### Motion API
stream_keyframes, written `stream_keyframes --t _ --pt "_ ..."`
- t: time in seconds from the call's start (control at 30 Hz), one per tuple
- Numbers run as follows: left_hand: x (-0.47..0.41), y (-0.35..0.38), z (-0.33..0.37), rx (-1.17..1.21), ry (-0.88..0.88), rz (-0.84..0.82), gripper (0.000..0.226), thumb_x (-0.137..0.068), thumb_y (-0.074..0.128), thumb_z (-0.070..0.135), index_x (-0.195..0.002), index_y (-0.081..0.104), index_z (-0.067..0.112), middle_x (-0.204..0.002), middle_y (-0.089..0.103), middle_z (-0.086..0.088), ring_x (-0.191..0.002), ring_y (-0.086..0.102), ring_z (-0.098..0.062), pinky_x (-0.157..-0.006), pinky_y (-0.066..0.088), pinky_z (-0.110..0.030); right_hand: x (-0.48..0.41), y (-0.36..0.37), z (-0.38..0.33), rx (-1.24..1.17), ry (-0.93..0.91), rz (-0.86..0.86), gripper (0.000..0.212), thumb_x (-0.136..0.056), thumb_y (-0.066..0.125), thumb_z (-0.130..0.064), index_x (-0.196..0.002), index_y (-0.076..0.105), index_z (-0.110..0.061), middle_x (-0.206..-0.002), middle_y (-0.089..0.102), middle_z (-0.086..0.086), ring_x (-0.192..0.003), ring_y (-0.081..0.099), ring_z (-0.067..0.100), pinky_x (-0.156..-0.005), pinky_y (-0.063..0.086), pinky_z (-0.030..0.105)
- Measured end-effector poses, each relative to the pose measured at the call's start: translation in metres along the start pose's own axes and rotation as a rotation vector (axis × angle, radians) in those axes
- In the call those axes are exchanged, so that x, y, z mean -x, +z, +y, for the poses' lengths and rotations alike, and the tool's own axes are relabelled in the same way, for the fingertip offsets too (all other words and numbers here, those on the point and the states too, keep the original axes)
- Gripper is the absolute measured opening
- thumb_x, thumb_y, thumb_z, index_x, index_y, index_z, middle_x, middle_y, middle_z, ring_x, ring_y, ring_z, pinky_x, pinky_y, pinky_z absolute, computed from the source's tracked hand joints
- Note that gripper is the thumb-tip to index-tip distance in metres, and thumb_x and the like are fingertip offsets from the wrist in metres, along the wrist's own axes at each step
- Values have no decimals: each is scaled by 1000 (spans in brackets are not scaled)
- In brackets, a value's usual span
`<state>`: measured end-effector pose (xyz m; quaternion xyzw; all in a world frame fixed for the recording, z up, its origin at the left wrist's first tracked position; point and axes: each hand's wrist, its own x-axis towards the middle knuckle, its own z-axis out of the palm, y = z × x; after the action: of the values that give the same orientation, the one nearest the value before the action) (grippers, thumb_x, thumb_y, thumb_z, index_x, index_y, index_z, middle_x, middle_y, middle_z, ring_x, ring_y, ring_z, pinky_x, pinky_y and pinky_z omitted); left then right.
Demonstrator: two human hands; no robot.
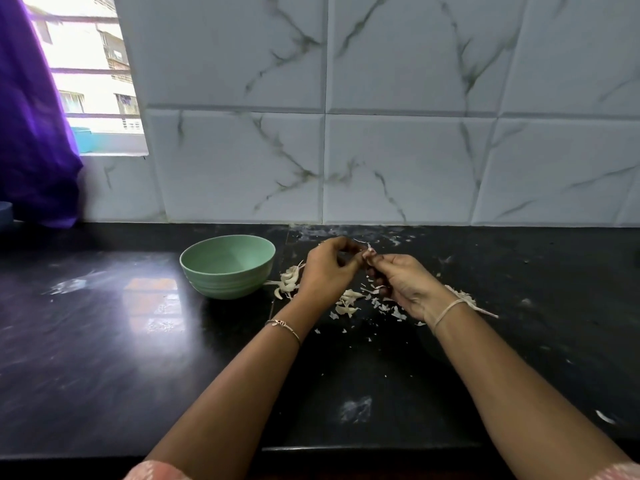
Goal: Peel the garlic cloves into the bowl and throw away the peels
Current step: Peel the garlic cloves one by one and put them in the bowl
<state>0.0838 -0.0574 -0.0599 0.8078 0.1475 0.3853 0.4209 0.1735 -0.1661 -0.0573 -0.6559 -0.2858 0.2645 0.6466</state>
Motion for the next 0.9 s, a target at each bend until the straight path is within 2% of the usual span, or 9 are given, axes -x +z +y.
stream_keyframes --t 0.07,0.17,0.27,0.4,0.53,0.6,0.67,0.77,0.9 --pt "-6 6 1 8 -48 -22 5 -89 70 21 -93 67 21 -91 71 4 -84 69 -22 -74 58 -35 0 -3 1 -3 -18 40 21 -97 58 -25 -82 65 -13 -66 54 -2 -54 41 5 -47 32 18" --pt "-11 14 0 51 -119 -11 6 -94 62 17 -93 60 22 -93 70 -2 -85 68 -23 -78 59 -43 -2 -9 0 82 -135 152 13 -94 62 -18 -95 68 -7 -73 59 -2 -63 49 6 -49 39 14" --pt "-9 20 -4 181 -208 -12 12 -98 53 7 -94 58 18 -90 70 -4 -71 64 -17 -66 59 -35 -7 -15 1 154 -279 276 13 -89 65 0 -95 65 -12 -84 65 1 -78 61 12 -57 45 12" --pt "-12 25 -9 281 -247 -43 18 -96 51 -4 -101 64 8 -91 68 -10 -73 65 -17 -72 60 -33 -13 -13 4 228 -296 263 17 -99 50 -4 -98 64 -13 -78 69 -1 -66 59 9 -53 44 19" --pt "-10 22 -5 471 -322 -65 16 -92 57 -8 -97 65 5 -87 68 -11 -74 66 -16 -71 59 -25 -14 -13 6 277 -360 287 3 -88 70 -15 -85 70 -15 -77 69 0 -69 62 10 -62 49 25" --pt "-10 20 -3 513 -336 -61 13 -89 61 -7 -96 66 2 -84 69 -12 -74 67 -18 -70 59 -23 -14 -13 8 281 -355 269 5 -81 78 -16 -81 73 -15 -79 72 3 -75 67 12 -69 55 28" --pt "-11 21 -5 489 -342 -41 11 -88 64 -6 -94 68 3 -86 71 -14 -76 68 -22 -72 60 -27 -13 -12 8 276 -358 264 7 -79 80 -17 -80 75 -12 -80 74 6 -79 70 18 -77 59 33" --pt "-14 23 -7 339 -297 -2 11 -85 70 2 -94 72 8 -90 74 -13 -83 72 -27 -82 60 -42 -12 -11 7 287 -362 301 10 -77 82 -20 -78 75 -13 -78 74 5 -79 71 20 -78 59 35" --pt "-11 24 0 162 -224 20 15 -86 69 10 -99 73 14 -87 74 -5 -81 72 -22 -81 60 -40 -12 -11 6 313 -372 335 11 -79 80 -24 -78 76 -14 -76 74 3 -78 70 18 -79 58 38"
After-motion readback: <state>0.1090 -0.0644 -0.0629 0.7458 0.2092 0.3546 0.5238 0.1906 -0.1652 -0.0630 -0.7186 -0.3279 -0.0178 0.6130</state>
